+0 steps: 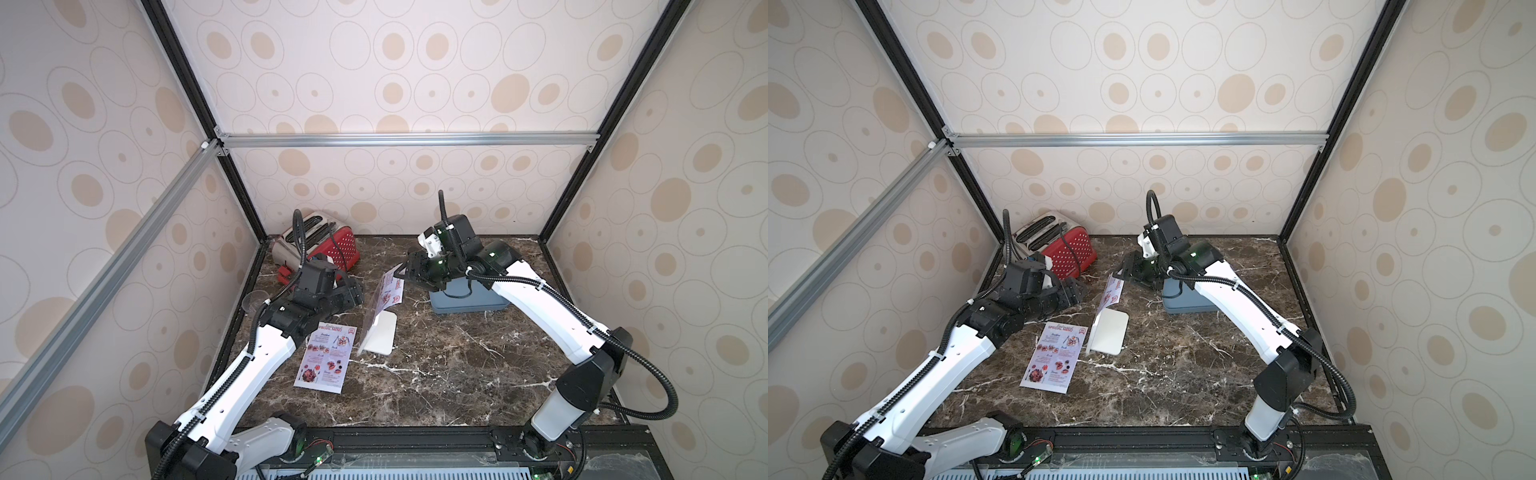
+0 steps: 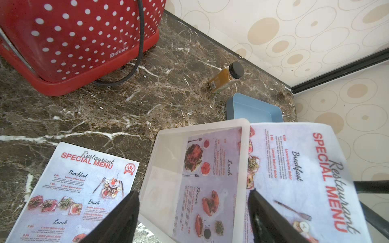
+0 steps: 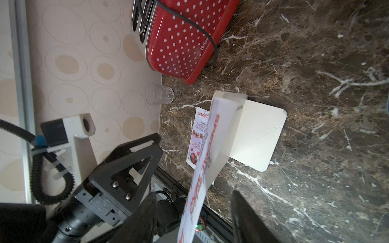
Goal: Replace the menus in the menu holders
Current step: Insert the menu into the menu holder.
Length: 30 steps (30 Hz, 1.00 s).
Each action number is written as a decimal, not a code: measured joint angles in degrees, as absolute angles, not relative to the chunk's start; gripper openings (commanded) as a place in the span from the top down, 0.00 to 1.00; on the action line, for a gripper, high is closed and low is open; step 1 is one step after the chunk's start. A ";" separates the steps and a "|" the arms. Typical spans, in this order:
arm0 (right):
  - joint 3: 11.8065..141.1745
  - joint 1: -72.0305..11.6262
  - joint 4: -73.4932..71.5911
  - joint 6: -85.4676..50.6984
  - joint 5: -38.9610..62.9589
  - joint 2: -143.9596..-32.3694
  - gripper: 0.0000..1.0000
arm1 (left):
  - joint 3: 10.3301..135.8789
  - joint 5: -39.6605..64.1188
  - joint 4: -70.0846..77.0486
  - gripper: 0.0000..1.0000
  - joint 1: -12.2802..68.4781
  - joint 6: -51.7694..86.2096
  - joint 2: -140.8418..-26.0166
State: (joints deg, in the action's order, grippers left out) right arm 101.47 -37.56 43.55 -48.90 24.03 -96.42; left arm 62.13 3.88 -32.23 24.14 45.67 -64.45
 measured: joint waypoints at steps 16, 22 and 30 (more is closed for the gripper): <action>101.58 -39.29 42.81 -52.77 25.43 -99.26 0.94 | 62.11 4.60 -32.34 0.21 24.14 45.67 -64.45; 101.56 -41.23 41.32 -55.59 23.97 -100.66 0.93 | 62.11 4.62 -32.34 0.20 24.14 45.67 -64.45; 100.33 -42.81 37.60 -60.25 21.78 -100.77 0.84 | 62.11 4.64 -32.34 0.20 24.14 45.67 -64.45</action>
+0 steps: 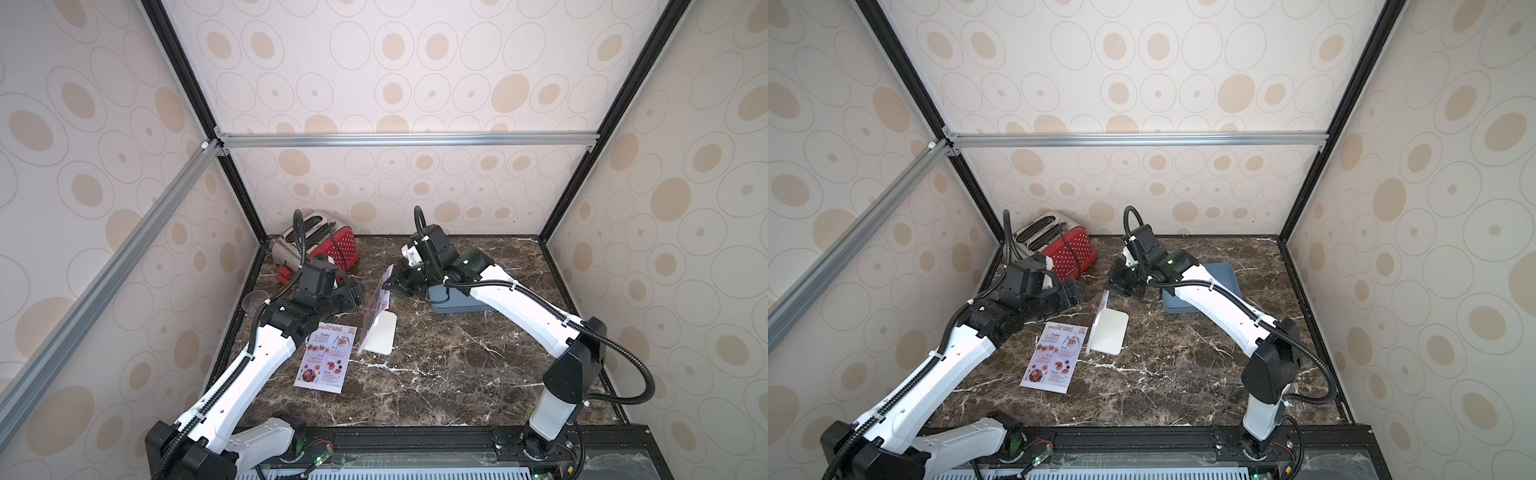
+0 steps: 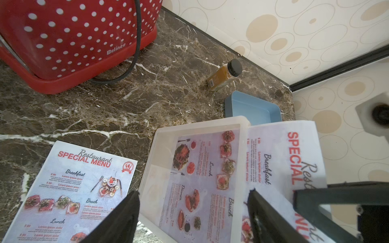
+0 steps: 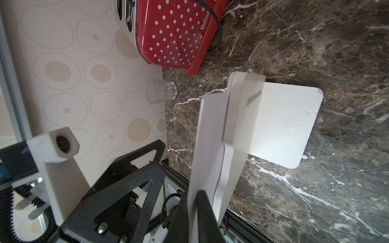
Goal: Replace the menus in the menu holders
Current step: Insert the menu into the menu holder.
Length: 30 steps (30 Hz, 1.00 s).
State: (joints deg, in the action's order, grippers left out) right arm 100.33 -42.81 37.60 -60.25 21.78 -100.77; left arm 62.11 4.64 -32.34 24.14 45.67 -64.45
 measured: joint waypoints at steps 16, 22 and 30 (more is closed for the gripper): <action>100.99 -42.74 37.36 -59.18 21.67 -104.29 0.57 | 62.11 5.06 -32.32 0.21 24.14 45.67 -65.04; 106.54 -41.54 39.27 -52.90 22.76 -103.53 0.31 | 63.64 5.87 -34.24 0.21 24.14 45.54 -65.41; 97.76 -34.48 37.36 -47.18 27.44 -90.80 0.30 | 80.95 6.26 -44.51 0.16 29.23 42.09 -71.16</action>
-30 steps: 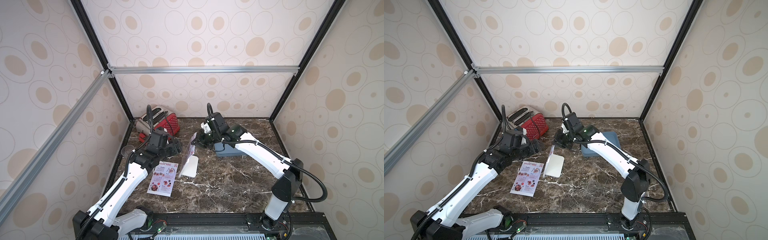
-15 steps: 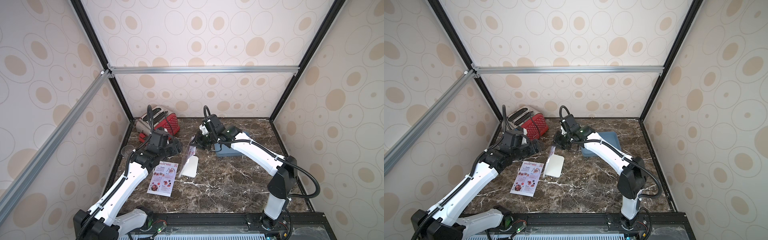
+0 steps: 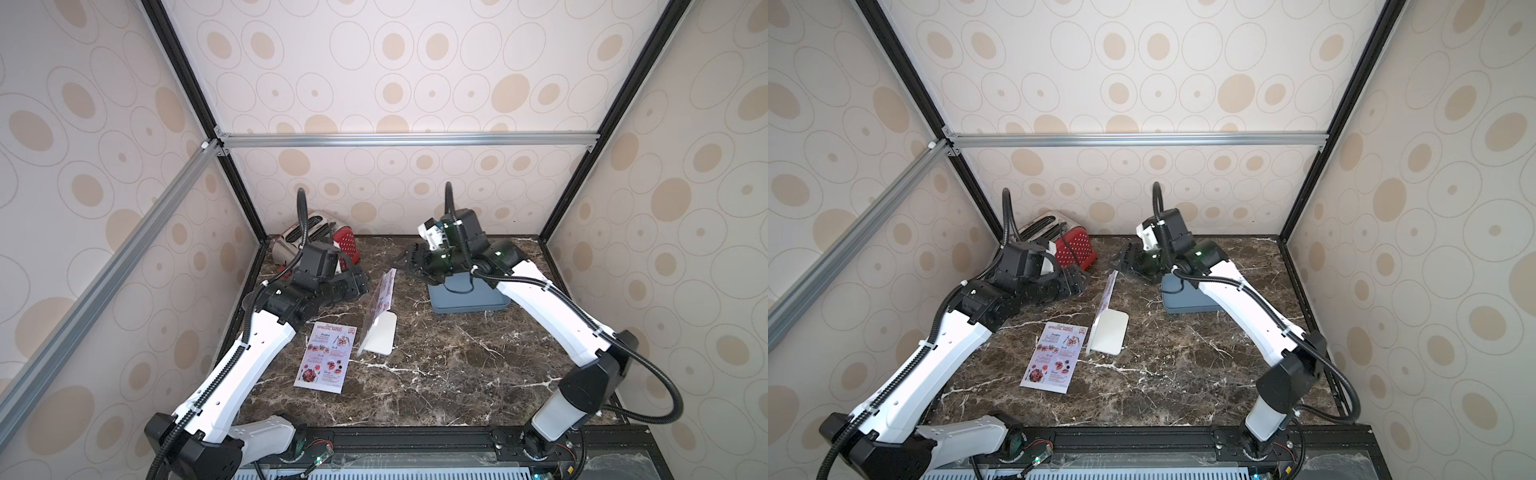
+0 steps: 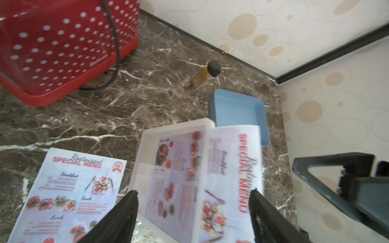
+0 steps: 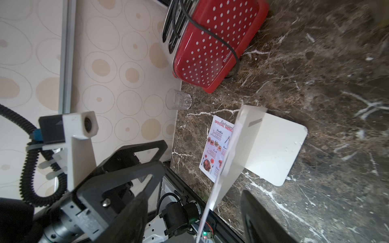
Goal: Replace the menus in the menu holders
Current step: Insert the menu into the menu holder.
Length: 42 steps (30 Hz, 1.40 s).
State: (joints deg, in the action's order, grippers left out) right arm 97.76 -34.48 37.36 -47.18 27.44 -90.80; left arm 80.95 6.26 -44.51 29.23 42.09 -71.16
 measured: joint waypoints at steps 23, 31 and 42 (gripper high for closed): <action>66.30 -33.39 -14.46 -69.17 43.35 -89.82 0.71 | 83.81 3.11 -52.75 0.22 30.57 39.66 -74.56; 67.40 -33.61 -15.49 -69.89 44.03 -91.42 0.83 | 82.54 3.11 -51.90 0.22 30.52 40.36 -73.87; 69.14 -35.20 -14.37 -69.67 44.10 -94.52 0.88 | 81.97 3.07 -51.86 0.22 30.52 40.71 -73.71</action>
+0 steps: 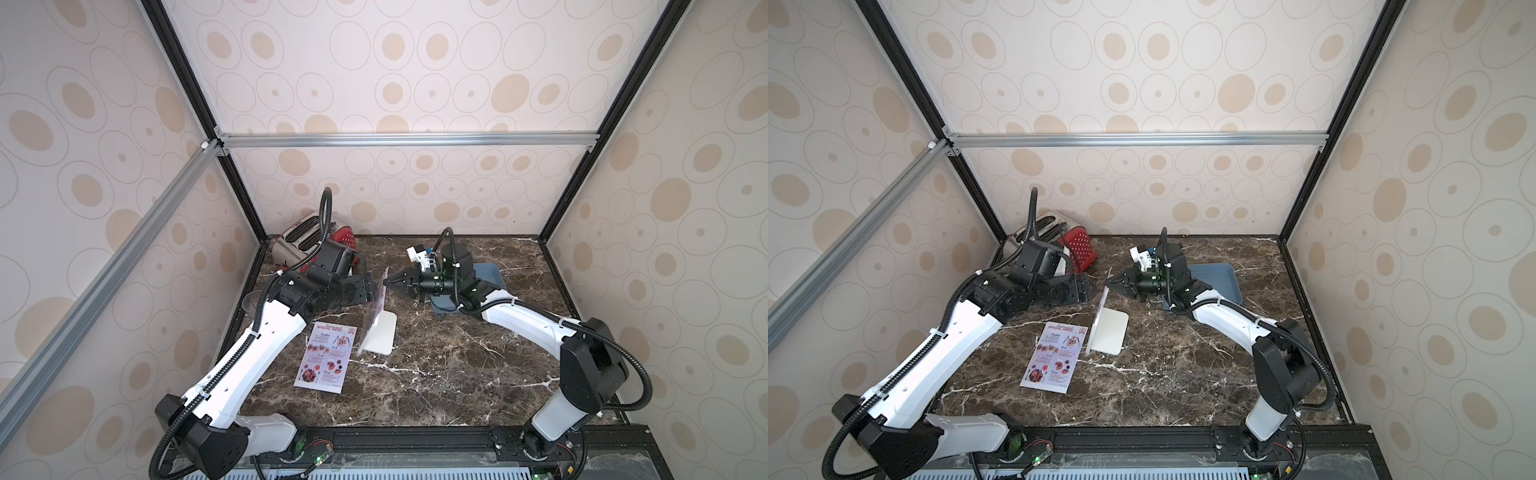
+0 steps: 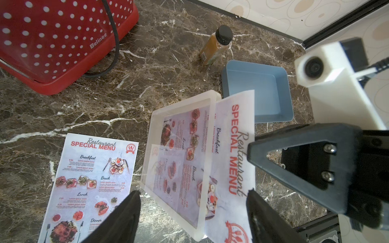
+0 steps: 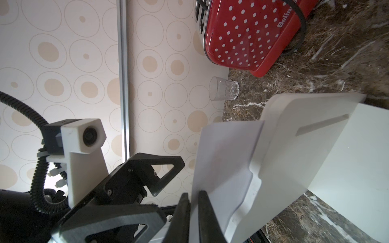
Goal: Replace the menus in the menu holders
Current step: Insert the menu into the menu holder.
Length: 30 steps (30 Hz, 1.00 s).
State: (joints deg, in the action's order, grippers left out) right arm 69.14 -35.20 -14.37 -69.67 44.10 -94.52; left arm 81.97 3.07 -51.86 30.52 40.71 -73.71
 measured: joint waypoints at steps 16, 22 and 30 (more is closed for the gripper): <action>69.67 -35.55 -9.78 -66.74 42.50 -96.27 0.84 | 81.43 2.68 -51.81 0.22 30.52 40.86 -72.90; 70.72 -36.32 -9.74 -66.61 42.68 -98.85 0.77 | 81.32 2.59 -51.81 0.22 30.52 40.93 -72.90; 73.01 -36.40 -5.98 -63.72 42.74 -98.45 0.57 | 80.99 2.46 -51.79 0.22 30.52 40.97 -72.84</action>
